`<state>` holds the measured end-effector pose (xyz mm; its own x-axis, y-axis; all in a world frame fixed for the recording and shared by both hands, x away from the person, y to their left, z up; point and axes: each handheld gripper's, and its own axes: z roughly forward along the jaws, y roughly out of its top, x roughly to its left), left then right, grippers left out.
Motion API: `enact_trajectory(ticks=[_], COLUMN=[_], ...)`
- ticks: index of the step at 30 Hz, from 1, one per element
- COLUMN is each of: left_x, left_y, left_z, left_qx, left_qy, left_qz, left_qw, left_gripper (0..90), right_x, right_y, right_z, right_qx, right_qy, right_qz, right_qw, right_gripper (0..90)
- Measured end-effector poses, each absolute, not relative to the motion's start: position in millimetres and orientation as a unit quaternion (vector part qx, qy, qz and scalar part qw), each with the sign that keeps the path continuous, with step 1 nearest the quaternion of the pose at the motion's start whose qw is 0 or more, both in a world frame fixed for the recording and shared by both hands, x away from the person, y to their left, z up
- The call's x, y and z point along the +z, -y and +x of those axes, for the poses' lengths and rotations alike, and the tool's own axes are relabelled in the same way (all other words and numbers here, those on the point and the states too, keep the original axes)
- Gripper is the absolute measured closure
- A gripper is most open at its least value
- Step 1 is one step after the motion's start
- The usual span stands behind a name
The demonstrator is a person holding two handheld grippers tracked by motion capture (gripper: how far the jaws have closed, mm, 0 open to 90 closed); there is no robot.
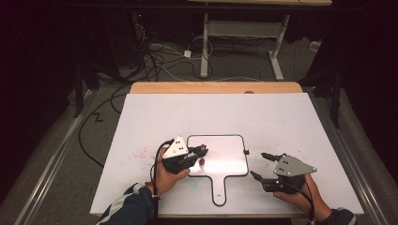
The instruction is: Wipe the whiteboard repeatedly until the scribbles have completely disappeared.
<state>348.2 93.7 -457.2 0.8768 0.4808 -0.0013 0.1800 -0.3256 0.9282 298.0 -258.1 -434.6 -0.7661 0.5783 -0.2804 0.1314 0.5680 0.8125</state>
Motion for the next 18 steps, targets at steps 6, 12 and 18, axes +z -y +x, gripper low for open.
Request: enact_trajectory(ticks=[6,12,18], left_x=[-456.2,-457.2,-458.2], left_y=[-105.4,-123.0,-98.3], left_z=[358.9,371.1,361.7], left_qx=[0.168,0.163,0.139], left_qy=[-0.218,-0.255,-0.225], left_qz=[0.803,0.79,0.796], left_qw=[0.529,0.533,0.545], left_gripper=[78.3,78.3,78.3], right_x=[-434.2,-434.5,-434.8], right_y=[257.2,257.8,257.6], right_z=[297.7,298.0,298.3], right_qx=[0.414,0.415,0.414], right_qy=[-0.844,-0.844,-0.844], right_qz=[0.208,0.207,0.208], right_qw=[0.27,0.27,0.271], right_gripper=[30.3,30.4,30.5])
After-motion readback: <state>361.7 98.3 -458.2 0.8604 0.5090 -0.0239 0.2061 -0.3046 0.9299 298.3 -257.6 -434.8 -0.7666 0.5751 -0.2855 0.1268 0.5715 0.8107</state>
